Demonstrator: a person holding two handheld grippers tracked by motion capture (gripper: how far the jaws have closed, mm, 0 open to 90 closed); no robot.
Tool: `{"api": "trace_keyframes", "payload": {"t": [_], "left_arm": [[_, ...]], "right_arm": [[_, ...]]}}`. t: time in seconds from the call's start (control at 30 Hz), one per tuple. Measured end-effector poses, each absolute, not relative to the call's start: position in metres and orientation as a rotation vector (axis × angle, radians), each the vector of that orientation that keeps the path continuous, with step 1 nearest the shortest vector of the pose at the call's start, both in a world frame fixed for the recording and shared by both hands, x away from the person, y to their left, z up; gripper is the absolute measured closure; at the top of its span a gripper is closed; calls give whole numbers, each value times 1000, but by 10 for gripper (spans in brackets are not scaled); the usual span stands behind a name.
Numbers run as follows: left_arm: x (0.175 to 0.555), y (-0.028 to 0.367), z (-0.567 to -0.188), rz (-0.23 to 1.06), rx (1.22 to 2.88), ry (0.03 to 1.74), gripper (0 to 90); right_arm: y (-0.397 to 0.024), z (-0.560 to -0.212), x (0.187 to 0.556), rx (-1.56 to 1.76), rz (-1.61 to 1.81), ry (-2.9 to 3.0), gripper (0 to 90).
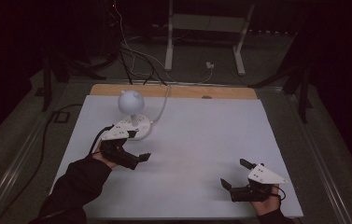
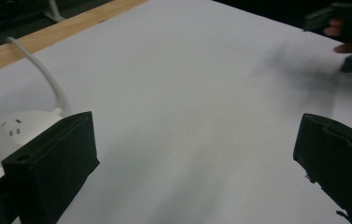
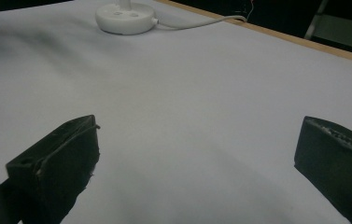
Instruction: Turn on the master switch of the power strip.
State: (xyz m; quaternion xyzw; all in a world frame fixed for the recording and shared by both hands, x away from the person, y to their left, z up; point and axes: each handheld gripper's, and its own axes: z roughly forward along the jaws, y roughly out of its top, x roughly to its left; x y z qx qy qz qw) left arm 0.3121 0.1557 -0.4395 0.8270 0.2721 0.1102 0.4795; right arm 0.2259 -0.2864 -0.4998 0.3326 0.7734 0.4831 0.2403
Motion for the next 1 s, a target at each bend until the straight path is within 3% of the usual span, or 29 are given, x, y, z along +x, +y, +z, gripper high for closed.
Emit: {"api": "trace_keyframes", "payload": {"t": [0.47, 0.67, 1.0], "left_arm": [[341, 141, -452, 322, 1968, 809, 1], [351, 137, -462, 288, 1955, 874, 2], [361, 126, -477, 360, 1979, 963, 2]], "right_arm": [[-287, -500, 226, 915, 1334, 2122, 0], [-287, -500, 226, 912, 1337, 2123, 0], [-287, -500, 226, 912, 1346, 2126, 0]]}}
